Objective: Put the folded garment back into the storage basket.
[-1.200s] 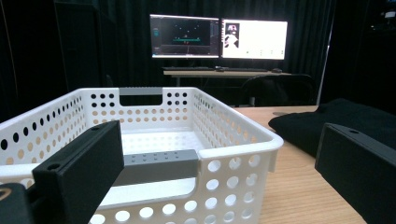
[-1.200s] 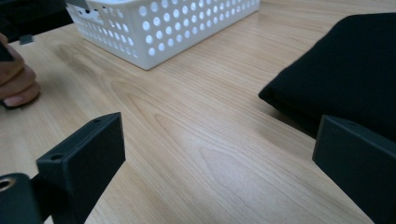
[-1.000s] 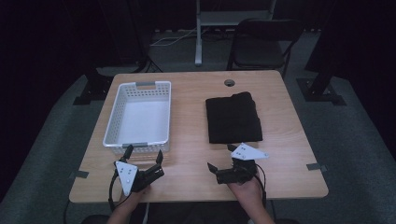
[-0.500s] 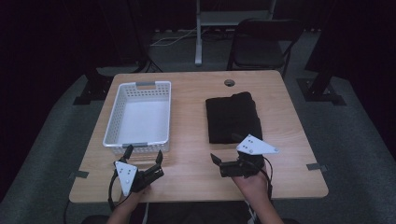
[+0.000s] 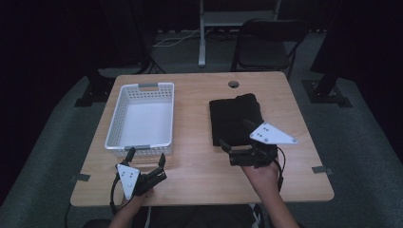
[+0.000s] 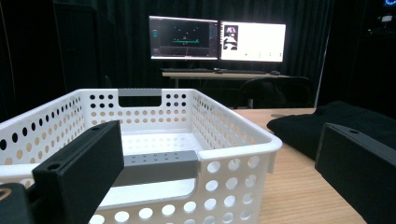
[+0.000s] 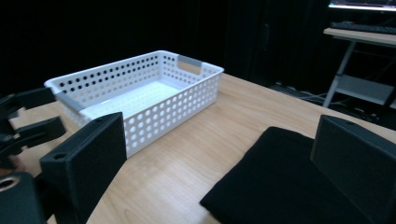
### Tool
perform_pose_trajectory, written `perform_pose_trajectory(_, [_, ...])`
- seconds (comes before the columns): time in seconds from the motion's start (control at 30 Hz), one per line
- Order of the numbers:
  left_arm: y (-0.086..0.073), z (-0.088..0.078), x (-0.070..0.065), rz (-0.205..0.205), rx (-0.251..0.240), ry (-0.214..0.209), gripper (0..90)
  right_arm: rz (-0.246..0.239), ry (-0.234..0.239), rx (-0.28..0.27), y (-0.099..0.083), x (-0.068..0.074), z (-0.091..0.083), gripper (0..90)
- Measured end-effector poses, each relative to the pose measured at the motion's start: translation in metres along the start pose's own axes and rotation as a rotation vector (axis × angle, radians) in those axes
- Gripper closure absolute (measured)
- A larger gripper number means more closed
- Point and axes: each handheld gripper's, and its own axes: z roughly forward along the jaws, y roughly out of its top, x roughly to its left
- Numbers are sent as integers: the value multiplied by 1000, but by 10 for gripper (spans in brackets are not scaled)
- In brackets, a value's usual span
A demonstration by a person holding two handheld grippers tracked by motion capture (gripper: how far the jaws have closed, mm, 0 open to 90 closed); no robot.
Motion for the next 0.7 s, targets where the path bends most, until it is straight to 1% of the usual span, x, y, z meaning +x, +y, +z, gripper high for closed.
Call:
perform_pose_trajectory(0.07, [0,0,0,0,2,-1,24,8,-10,-8,4,-4,0,34])
perform_pose_trajectory(0.17, [0,0,0,0,1,-1,24,4,-28,-11,12,-9,0,35])
perform_pose_trajectory(0.37, [0,0,0,-2,1,-1,24,31,-47,-1,21,-23,6,35])
perform_pose_trajectory(0.5, [0,0,0,-1,0,0,24,32,-70,4,25,-30,10,35])
perform_pose_trajectory(0.63, [0,0,0,-3,1,0,24,61,-86,24,28,-44,15,35])
perform_pose_trajectory(0.7, [0,0,0,-2,1,-1,24,75,-108,34,29,-51,18,34])
